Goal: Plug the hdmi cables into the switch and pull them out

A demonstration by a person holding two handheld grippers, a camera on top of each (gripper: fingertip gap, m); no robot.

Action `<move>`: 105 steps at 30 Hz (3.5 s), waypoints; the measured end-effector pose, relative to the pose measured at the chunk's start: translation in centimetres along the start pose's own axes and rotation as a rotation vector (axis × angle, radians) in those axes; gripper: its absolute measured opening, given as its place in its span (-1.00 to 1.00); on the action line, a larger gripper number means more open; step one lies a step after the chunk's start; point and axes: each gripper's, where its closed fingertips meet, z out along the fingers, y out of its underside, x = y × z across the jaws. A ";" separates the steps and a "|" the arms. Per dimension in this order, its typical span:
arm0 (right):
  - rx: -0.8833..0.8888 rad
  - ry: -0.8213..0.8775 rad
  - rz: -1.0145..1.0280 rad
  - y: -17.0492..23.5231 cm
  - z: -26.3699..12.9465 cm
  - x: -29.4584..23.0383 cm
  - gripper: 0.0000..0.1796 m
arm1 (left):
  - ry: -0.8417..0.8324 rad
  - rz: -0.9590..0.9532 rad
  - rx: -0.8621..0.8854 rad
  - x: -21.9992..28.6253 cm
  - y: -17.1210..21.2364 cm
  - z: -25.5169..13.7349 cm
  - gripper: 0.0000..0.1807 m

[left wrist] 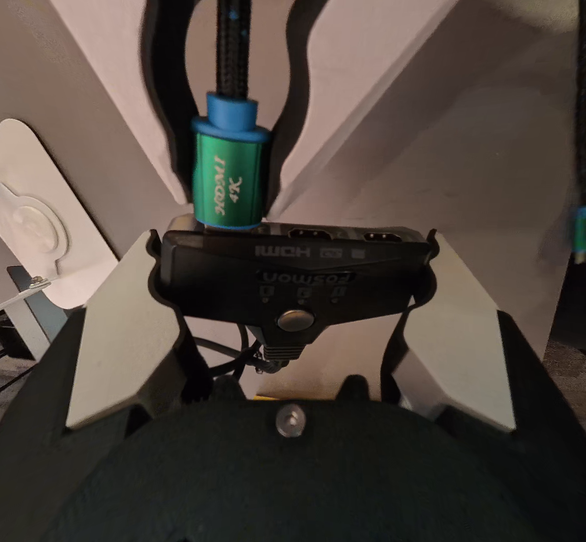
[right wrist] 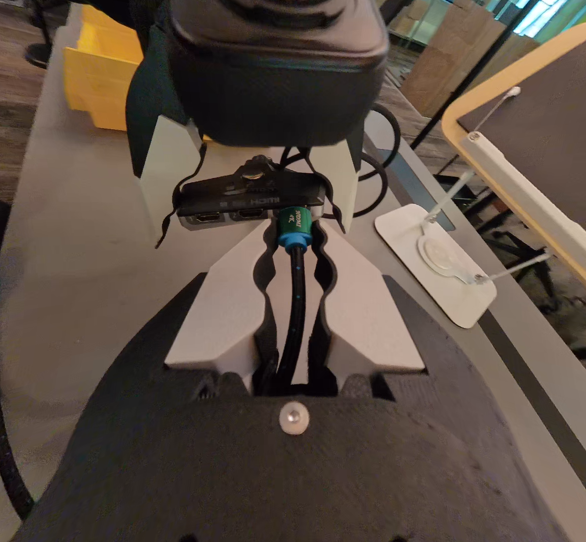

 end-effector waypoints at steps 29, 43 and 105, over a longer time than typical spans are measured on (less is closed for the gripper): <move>0.056 0.342 0.110 -4.4 -14.0 9.5 -0.80 | -0.196 -0.334 0.018 -2.1 7.4 -3.2 0.69; 0.076 1.074 0.131 2.2 -39.6 16.9 -0.79 | -0.186 -0.381 -0.024 1.5 10.1 -2.7 0.69; 0.132 -0.221 0.558 -2.4 -6.0 -6.1 -0.47 | -0.333 -0.299 0.177 2.7 1.4 -1.4 0.68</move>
